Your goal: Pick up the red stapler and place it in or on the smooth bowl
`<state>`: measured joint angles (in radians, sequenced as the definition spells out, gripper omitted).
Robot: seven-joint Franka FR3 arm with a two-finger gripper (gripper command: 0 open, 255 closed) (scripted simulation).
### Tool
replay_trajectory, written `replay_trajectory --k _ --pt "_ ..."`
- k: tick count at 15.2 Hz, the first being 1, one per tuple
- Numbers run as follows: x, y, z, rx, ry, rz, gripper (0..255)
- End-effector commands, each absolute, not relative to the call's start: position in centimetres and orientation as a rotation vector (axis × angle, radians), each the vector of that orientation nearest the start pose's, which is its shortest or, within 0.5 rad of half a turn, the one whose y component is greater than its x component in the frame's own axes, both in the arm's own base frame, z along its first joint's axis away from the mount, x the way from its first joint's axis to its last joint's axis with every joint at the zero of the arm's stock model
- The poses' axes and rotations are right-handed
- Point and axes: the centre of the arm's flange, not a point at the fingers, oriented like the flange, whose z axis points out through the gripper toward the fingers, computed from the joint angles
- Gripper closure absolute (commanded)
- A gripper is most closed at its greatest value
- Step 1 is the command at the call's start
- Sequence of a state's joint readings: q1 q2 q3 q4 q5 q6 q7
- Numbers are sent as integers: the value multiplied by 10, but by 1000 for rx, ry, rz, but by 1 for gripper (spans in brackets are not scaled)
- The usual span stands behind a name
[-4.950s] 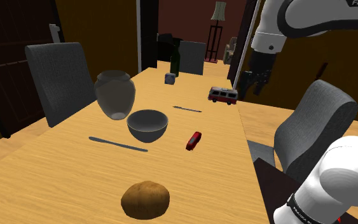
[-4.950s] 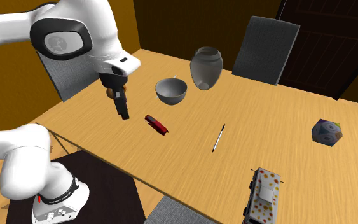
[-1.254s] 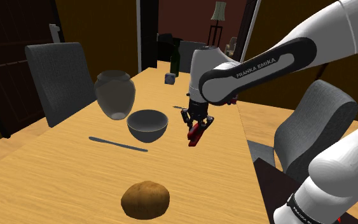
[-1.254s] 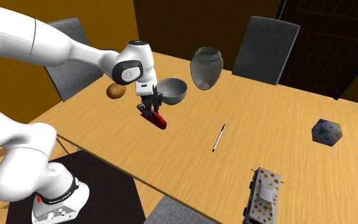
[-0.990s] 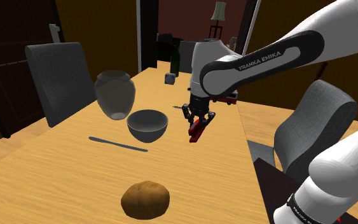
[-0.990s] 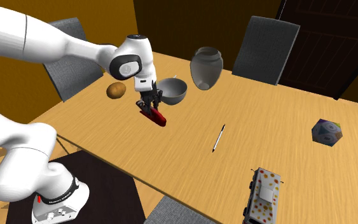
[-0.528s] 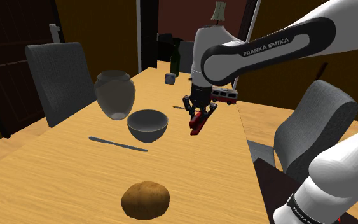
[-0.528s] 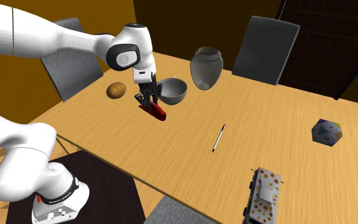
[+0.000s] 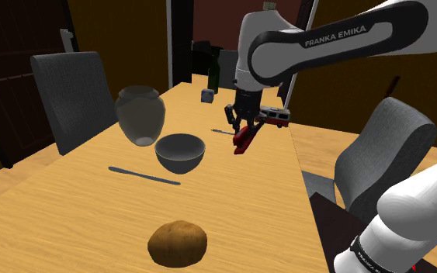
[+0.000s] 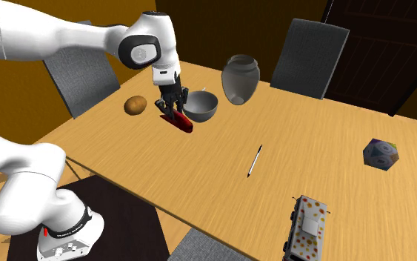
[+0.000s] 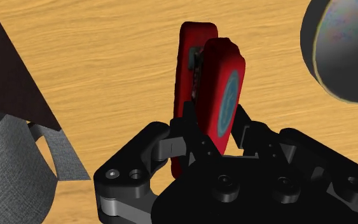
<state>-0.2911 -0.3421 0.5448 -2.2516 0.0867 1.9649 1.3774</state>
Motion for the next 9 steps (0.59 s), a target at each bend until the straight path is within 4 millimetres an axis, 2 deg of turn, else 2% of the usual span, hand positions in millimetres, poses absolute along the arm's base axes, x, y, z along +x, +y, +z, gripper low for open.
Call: replay_trajectory --k 1,3,9 --pt "443 136 494 -2655 1781 -122 255" --pt "443 136 500 -2655 1781 -122 255" --pt "500 191 502 -2655 1781 -122 255"
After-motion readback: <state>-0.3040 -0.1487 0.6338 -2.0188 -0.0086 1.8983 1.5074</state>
